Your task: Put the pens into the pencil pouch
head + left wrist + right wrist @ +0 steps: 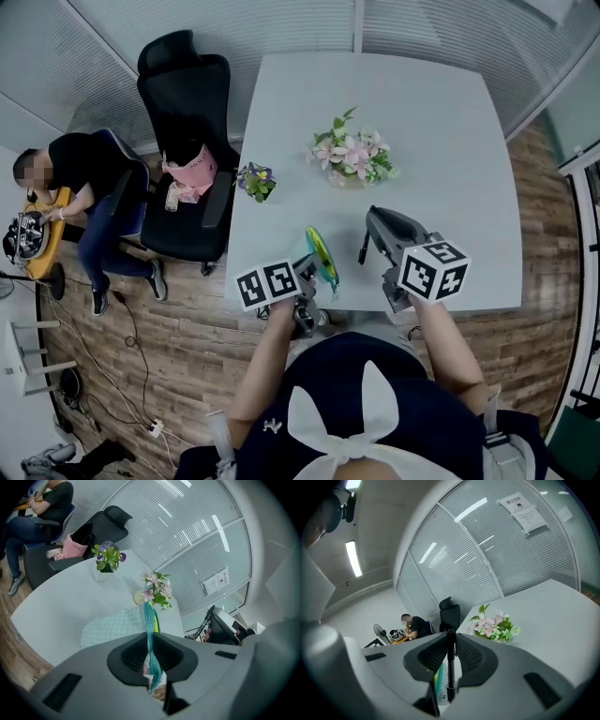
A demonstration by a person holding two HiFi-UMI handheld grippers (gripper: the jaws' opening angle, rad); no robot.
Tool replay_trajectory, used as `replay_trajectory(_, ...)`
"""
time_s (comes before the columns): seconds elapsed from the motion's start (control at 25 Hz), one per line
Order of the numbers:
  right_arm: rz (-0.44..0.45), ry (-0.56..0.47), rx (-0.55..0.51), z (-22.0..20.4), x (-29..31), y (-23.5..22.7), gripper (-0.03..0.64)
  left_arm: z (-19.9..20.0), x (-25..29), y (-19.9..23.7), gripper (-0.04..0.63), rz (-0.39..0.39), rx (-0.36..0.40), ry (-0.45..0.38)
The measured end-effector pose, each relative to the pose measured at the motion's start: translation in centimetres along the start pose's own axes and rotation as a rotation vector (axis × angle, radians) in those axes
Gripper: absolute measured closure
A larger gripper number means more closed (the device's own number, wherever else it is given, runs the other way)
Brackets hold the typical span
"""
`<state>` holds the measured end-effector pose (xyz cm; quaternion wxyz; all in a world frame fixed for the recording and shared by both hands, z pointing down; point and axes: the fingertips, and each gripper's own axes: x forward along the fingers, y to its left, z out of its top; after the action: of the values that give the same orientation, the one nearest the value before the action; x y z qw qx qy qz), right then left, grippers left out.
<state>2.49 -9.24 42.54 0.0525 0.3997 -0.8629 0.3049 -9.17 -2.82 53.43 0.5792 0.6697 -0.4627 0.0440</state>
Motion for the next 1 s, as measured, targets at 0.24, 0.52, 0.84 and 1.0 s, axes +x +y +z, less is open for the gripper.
replay_trajectory(0.24,0.073,-0.017,-0.028,1.0,1.4,3.5,0.549,-0.4,-0.3,0.1,0.546,-0.003,-0.003,-0.001)
replay_trajectory(0.52,0.129,-0.051,-0.060,2.7,2.1,6.5,0.549,-0.7,-0.8,0.1,0.546,-0.008,-0.008,-0.004)
replay_trajectory(0.84,0.160,-0.063,-0.073,2.8,3.1,8.0,0.549,-0.9,-0.9,0.1,0.546,-0.020,-0.013,-0.001)
replay_trajectory(1.0,0.166,-0.063,-0.074,2.5,3.3,8.4,0.549,-1.0,-1.2,-0.4,0.546,-0.037,0.006,0.004)
